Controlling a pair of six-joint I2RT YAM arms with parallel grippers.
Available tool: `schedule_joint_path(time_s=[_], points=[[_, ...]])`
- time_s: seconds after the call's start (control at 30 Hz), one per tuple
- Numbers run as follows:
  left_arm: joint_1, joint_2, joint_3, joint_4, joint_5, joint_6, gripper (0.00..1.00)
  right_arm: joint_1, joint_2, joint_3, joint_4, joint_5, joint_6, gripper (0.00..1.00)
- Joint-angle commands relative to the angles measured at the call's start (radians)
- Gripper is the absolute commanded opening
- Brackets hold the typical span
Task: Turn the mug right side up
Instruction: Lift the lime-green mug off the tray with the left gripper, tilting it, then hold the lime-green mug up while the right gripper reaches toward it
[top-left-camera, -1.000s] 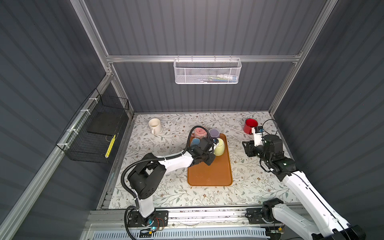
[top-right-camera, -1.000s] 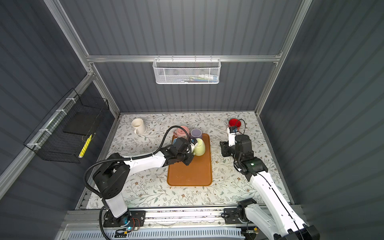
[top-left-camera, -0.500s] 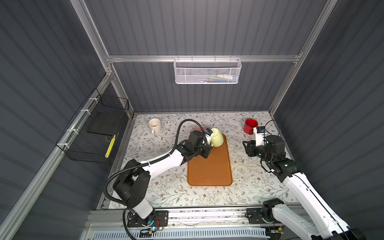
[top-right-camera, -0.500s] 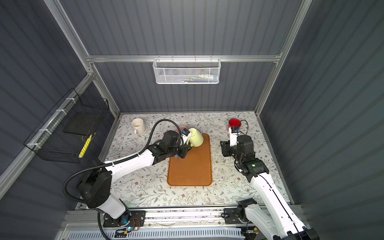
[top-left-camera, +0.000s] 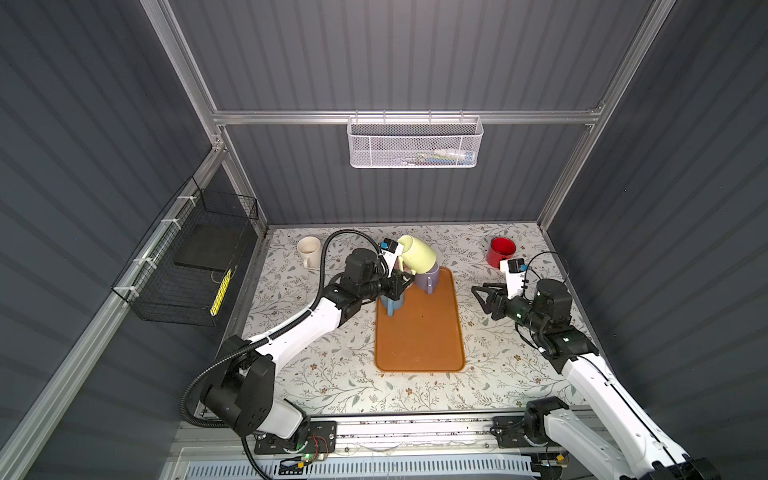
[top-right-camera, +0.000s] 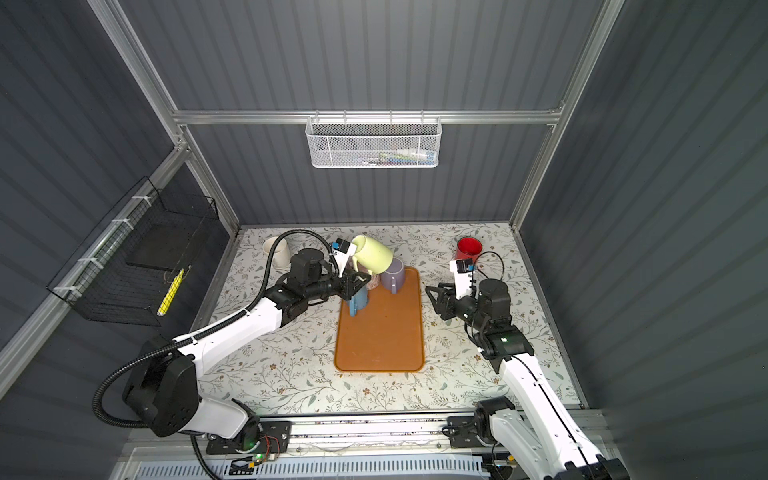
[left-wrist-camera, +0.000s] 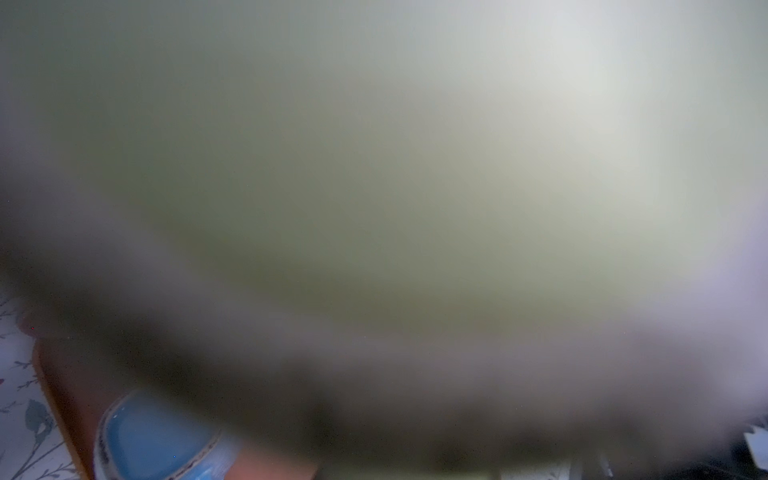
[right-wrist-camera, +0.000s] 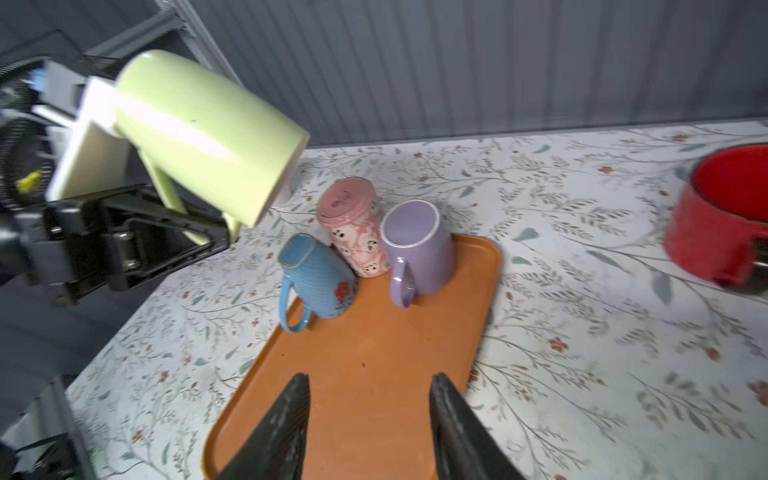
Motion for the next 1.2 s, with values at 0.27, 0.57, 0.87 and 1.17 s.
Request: schedule_joint_path(time_s=[0.27, 0.57, 0.87, 1.17], points=[[0.028, -0.036, -0.037, 0.314, 0.2, -0.207, 0.0, -0.002, 0.154, -0.063, 0.539, -0.325, 0.187, 0.49], [0.028, -0.037, -0.058, 0.409, 0.248, -0.303, 0.0, 0.029, 0.32, -0.026, 0.78, -0.405, 0.286, 0.5], [0.028, -0.01, -0.056, 0.468, 0.291, -0.365, 0.0, 0.075, 0.438, 0.05, 0.893, -0.404, 0.313, 0.5], [0.028, -0.014, -0.042, 0.438, 0.307, -0.367, 0.0, 0.107, 0.518, 0.109, 0.988, -0.41, 0.347, 0.51]])
